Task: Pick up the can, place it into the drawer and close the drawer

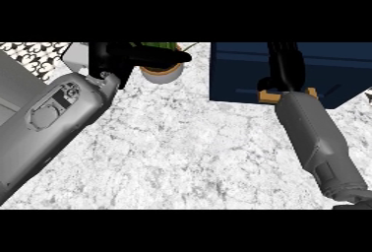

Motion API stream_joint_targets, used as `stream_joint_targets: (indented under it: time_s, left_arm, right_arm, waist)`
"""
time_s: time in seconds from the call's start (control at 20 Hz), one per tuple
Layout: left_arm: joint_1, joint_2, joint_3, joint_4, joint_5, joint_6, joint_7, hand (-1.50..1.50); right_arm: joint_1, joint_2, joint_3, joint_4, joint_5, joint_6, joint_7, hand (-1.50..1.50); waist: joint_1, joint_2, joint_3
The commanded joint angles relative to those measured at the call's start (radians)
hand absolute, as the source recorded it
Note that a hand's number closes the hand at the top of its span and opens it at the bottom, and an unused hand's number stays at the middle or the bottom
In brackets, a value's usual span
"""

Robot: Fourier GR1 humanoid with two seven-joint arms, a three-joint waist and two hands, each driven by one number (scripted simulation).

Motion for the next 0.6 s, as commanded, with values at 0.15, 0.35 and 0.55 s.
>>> stream_joint_targets:
  time_s: [0.15,0.35,0.55]
  left_arm:
    - [0.094,0.031,-0.018,-0.126,-0.022,0.000,0.023,-1.50]
    - [0.102,0.021,-0.008,-0.124,-0.044,0.019,0.001,-1.50]
    - [0.126,0.034,-0.001,-0.145,-0.043,-0.015,-0.005,-1.50]
  right_arm:
    - [-0.149,-0.035,-0.046,0.154,-0.006,-0.006,0.012,-1.50]
    - [-0.178,-0.043,-0.069,0.189,-0.017,-0.030,0.002,-1.50]
    - [-0.233,-0.043,-0.081,0.208,-0.024,-0.012,0.006,-1.50]
  waist:
    - [0.028,0.014,0.010]
    - [0.034,0.026,0.010]
    - [0.034,0.028,0.010]
